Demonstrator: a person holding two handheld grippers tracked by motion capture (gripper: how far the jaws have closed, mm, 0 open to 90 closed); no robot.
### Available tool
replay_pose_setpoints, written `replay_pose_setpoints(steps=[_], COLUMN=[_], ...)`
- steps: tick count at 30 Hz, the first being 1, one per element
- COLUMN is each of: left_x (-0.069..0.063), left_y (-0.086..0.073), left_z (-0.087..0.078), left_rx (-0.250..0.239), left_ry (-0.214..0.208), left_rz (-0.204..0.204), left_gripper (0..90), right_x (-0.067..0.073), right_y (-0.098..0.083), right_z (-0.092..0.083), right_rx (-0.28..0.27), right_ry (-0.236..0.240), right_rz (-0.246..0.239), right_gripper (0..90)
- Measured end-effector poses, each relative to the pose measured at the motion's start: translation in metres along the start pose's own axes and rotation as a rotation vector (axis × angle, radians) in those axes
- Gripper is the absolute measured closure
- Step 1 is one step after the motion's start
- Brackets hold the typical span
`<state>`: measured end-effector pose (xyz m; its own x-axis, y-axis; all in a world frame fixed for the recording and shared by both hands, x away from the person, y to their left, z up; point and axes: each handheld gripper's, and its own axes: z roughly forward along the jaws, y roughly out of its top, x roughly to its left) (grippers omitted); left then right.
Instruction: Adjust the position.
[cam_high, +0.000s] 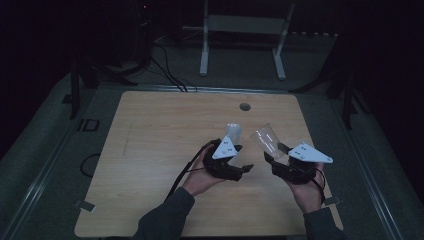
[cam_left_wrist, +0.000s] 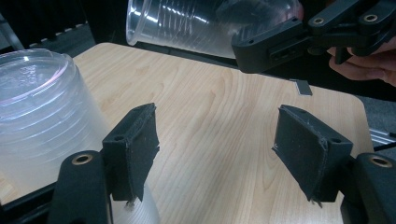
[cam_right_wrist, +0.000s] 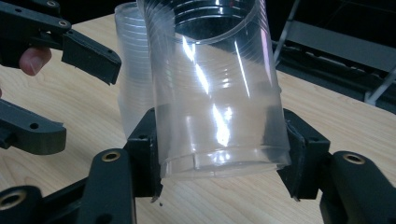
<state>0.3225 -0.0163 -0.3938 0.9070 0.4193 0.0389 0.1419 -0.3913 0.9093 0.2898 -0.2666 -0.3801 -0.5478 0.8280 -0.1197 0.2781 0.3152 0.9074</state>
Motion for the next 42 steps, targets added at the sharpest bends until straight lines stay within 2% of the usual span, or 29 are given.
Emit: replay_pose_setpoints(steps=[6,13,18,30,36,42], left_x=[0.0,-0.001,0.0,0.004,0.006,0.006], left_y=[0.003,0.005,0.007,0.013,0.017,0.021], left_z=[0.001,0.003,0.004,0.003,0.005,0.007], left_rx=[-0.008,-0.01,-0.012,-0.034,-0.025,-0.041], left_ry=[-0.003,-0.01,-0.014,-0.05,-0.063,-0.085], left_rz=[-0.006,-0.01,-0.021,-0.067,-0.097,-0.125], left_gripper=[29.4,28.7,28.1,25.5,20.1,17.7], right_x=[-0.001,0.002,0.001,-0.001,0.0,0.0], right_y=[-0.002,0.0,0.002,0.003,0.001,0.0], right_z=[-0.002,-0.005,-0.007,-0.011,-0.013,-0.015], right_rx=[-0.029,-0.069,-0.092,-0.141,-0.161,-0.179], right_ry=[-0.009,-0.046,-0.053,-0.079,-0.09,-0.095], right_rz=[0.023,0.002,0.013,0.042,0.055,0.06], right_gripper=[41.7,41.8,41.7,41.8,41.8,41.7])
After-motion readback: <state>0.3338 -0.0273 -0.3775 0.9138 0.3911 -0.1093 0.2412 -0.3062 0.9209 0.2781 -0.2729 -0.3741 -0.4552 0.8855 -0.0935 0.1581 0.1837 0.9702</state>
